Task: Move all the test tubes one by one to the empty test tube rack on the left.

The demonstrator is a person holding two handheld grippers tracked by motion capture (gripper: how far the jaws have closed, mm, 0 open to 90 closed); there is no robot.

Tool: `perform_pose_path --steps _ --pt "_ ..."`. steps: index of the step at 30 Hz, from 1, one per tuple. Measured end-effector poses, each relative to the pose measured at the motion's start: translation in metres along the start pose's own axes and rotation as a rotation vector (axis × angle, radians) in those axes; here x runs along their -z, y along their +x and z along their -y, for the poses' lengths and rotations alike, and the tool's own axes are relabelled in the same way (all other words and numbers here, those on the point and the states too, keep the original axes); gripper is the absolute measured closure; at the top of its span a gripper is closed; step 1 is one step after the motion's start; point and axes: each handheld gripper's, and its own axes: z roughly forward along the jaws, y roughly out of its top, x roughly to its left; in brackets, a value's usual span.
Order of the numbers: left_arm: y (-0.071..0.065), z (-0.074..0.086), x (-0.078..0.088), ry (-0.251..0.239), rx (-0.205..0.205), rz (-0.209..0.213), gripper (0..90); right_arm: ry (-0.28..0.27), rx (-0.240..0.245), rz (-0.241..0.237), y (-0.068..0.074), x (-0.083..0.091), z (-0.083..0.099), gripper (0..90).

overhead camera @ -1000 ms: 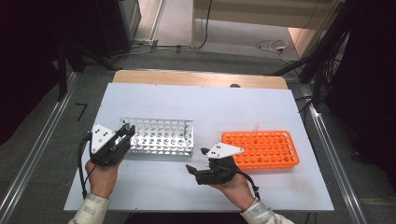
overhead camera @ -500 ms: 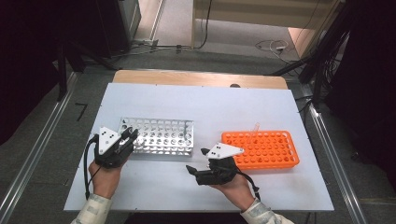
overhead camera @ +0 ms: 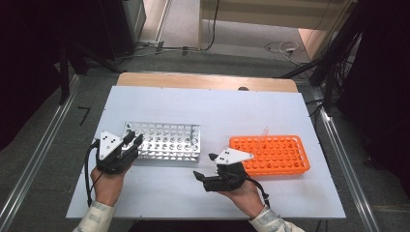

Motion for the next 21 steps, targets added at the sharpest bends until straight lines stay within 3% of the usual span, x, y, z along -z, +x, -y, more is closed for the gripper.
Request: perform_pose_path --steps 4,13,21 --pt "-0.001 0.0 0.002 -0.001 0.007 0.008 62.3 0.0 0.0 0.001 -0.001 0.001 0.0 22.5" --pt "-0.009 -0.003 0.009 -0.007 0.03 0.032 40.1 -0.004 -0.003 0.011 -0.004 0.005 0.001 22.6" --pt "-0.016 -0.002 0.014 -0.008 0.034 0.058 36.0 -0.009 -0.013 0.025 -0.011 0.01 0.004 23.0"
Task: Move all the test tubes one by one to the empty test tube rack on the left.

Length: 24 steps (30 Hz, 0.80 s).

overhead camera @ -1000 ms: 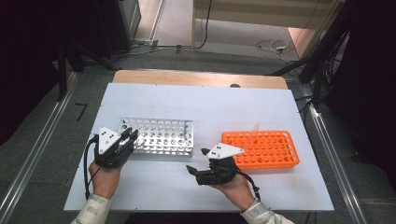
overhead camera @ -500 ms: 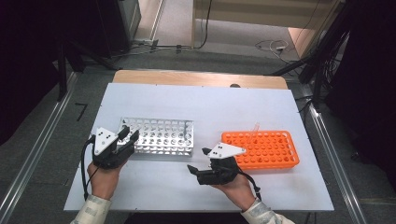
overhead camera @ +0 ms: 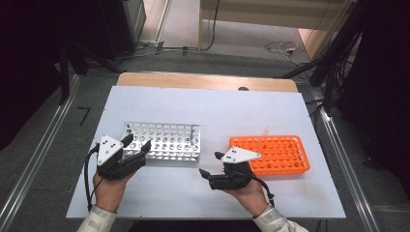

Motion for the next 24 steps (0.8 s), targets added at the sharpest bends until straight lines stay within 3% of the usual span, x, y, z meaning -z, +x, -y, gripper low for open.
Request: perform_pose_path --steps 24 --pt "-0.005 0.001 0.002 0.003 -0.011 0.017 32.7 -0.033 -0.056 0.082 -0.029 0.037 0.013 23.5"
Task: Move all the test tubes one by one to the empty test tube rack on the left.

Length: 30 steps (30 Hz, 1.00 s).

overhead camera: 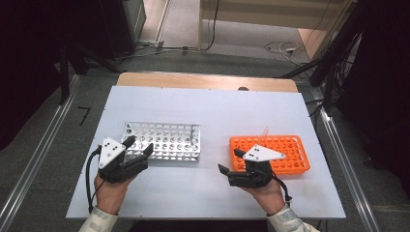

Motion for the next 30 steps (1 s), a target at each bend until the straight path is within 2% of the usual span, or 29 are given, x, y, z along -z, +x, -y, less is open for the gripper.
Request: perform_pose_path --steps 8,18,24,30 --pt "0.001 0.0 0.0 -0.004 0.003 -0.008 30.9 -0.006 -0.034 0.056 -0.019 0.014 0.008 24.5" --pt "0.0 0.0 0.001 -0.016 0.002 -0.004 30.9 -0.003 -0.051 0.137 -0.038 0.025 0.017 25.2" --pt "0.0 0.001 0.001 -0.014 0.003 -0.002 29.7 -0.004 -0.075 0.193 -0.052 0.027 0.021 26.4" --pt "0.0 0.001 0.0 -0.009 -0.001 -0.002 29.7 0.002 -0.096 0.246 -0.065 0.022 0.026 33.5"
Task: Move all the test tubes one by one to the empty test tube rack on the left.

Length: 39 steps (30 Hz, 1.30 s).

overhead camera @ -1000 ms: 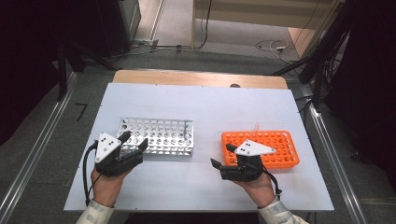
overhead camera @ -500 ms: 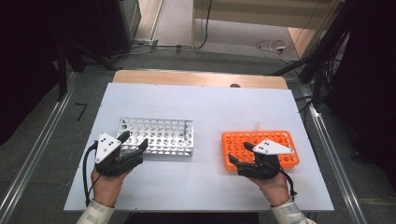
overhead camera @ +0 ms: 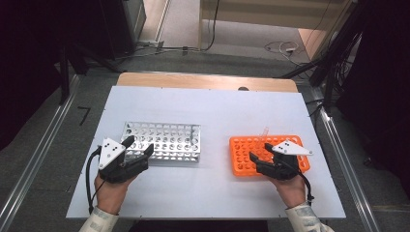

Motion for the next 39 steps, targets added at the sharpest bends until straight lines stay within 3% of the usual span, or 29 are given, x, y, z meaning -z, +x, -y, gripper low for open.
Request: perform_pose_path --steps 7,16,29,39 --pt "-0.001 0.0 -0.001 -0.001 0.0 -0.001 29.7 0.015 -0.005 0.054 -0.01 -0.013 0.0 49.9" --pt "-0.002 0.0 -0.001 0.0 -0.001 0.001 29.8 0.022 -0.01 0.076 -0.017 -0.024 0.0 62.9" --pt "-0.002 0.001 -0.002 0.004 -0.004 0.003 29.9 0.03 0.009 0.081 -0.016 -0.032 -0.001 72.6" --pt "-0.002 0.001 -0.003 0.011 -0.003 0.006 29.7 -0.017 0.013 0.089 -0.015 -0.02 -0.008 72.9"
